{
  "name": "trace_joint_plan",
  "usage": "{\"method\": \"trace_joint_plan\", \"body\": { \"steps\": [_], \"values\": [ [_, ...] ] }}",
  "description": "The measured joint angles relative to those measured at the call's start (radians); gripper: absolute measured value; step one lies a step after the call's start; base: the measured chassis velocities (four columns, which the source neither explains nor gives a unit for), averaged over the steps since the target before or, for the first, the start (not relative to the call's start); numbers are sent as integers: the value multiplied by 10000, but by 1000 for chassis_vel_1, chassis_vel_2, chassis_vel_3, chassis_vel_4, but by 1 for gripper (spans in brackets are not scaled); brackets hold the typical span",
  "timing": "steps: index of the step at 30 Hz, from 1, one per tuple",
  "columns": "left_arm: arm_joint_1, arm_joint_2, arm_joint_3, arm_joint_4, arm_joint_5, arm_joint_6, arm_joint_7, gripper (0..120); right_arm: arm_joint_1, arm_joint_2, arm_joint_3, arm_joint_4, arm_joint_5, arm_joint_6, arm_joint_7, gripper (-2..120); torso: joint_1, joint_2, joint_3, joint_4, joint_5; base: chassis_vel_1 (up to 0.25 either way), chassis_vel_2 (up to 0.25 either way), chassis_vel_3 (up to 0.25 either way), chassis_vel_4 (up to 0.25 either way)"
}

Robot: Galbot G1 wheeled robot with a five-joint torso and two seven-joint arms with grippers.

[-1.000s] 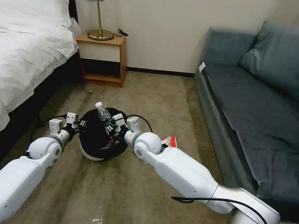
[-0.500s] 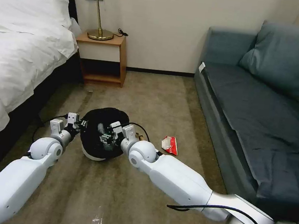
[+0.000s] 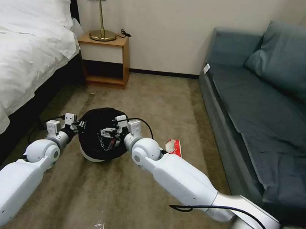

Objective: Pick up the trash bin, then pick up the garbage on the floor and place it into the trash bin.

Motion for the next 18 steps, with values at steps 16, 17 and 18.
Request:
{"method": "trace_joint_plan", "body": {
  "steps": [16, 17, 18],
  "values": [
    [205, 247, -138, -343, -25, 17, -120, 4, -1145, -1134, 1611, 649, 407, -274, 629, 100, 0, 0, 0, 0, 1, 0, 0, 0, 0],
    [205, 247, -138, -343, -25, 17, -120, 4, -1145, -1134, 1611, 649, 407, -274, 629, 100, 0, 0, 0, 0, 1, 0, 0, 0, 0],
    [228, 279, -168, -370, -30, 19, -126, 4, -1266, -1227, 1708, 690, 406, -278, 629, 100, 0, 0, -1, 0, 2, 0, 0, 0, 0]
  ]
}}
